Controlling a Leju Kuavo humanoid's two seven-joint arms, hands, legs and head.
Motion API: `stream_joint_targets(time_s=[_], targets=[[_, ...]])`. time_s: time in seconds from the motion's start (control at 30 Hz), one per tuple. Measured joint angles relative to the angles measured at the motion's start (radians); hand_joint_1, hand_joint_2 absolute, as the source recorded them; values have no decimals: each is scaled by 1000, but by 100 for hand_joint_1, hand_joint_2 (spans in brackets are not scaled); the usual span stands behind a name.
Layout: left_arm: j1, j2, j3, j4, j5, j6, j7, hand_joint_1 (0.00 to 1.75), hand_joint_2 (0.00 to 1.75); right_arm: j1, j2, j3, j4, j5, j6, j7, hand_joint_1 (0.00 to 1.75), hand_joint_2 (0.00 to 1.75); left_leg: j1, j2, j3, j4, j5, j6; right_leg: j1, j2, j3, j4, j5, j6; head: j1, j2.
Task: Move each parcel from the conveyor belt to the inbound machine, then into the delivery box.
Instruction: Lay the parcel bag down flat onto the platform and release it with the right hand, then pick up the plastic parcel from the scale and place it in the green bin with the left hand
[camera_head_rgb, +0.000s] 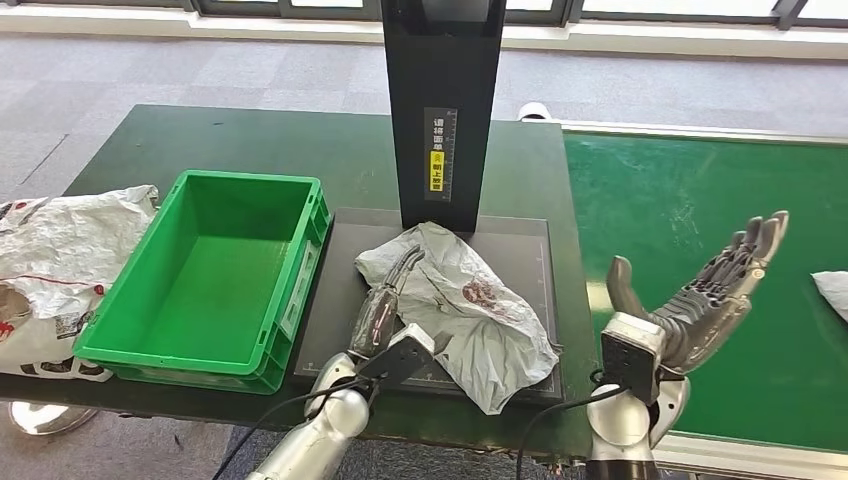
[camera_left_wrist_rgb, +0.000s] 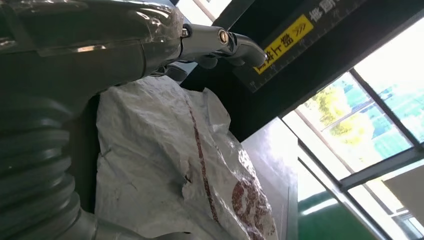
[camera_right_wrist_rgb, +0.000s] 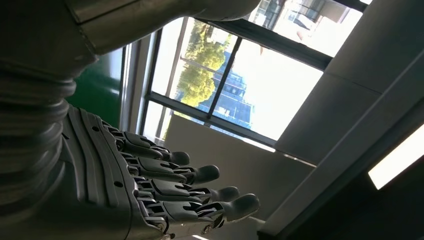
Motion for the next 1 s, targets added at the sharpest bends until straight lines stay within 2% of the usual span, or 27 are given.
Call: stream_joint_targets(time_s=[0.17, 0.27, 0.33, 0.53, 0.6, 0.7, 0.83, 1.0], targets=[[-113, -31, -85, 157, 27, 52, 91, 0, 175, 19, -3, 9, -99, -24, 0, 0, 0, 175, 0, -1, -1, 0, 0, 0, 0, -1, 0, 0, 0, 0, 0, 0], [-149, -41, -136, 213, 12, 84, 142, 0, 175, 25, -4, 11, -119, -30, 1, 0, 0, 175, 0, -1, -1, 0, 0, 0, 0, 0, 0, 0, 0, 0, 0, 0], [-169, -45, -168, 247, -21, 113, 209, 0, 175, 26, -5, 12, -124, -33, 2, 0, 0, 175, 0, -1, -1, 0, 0, 0, 0, 0, 0, 0, 0, 0, 0, 0], [-218, -50, -324, 349, -189, 141, 507, 0, 175, 26, -5, 23, -125, -34, 3, 0, 0, 175, 0, -1, 0, 0, 0, 0, 0, -1, 0, 0, 0, 0, 0, 0], [-230, -50, -375, 374, -224, 130, 562, 0, 175, 28, -5, 25, -125, -35, 3, 0, 0, 175, 0, -1, 0, 0, 0, 0, 0, -1, 0, 0, 0, 0, 0, 0], [-245, -50, -425, 397, -233, 123, 580, 3, 175, 29, -5, 26, -125, -35, 3, 0, 0, 175, 0, -1, 0, 0, 0, 0, 0, -1, 1, 0, 0, 0, 0, 0], [-255, -50, -457, 416, -242, 118, 591, 175, 175, 29, -6, 27, -125, -36, 3, 0, 0, 175, 0, -1, 0, 0, 0, 0, 0, -1, 1, 0, 0, 0, 0, 0], [-256, -50, -508, 438, -308, 107, 662, 175, 175, 35, -6, 27, -125, -43, 3, 1, 0, 175, 0, -1, 0, 0, 0, 0, 0, -1, 2, 0, 0, 0, 0, 0]])
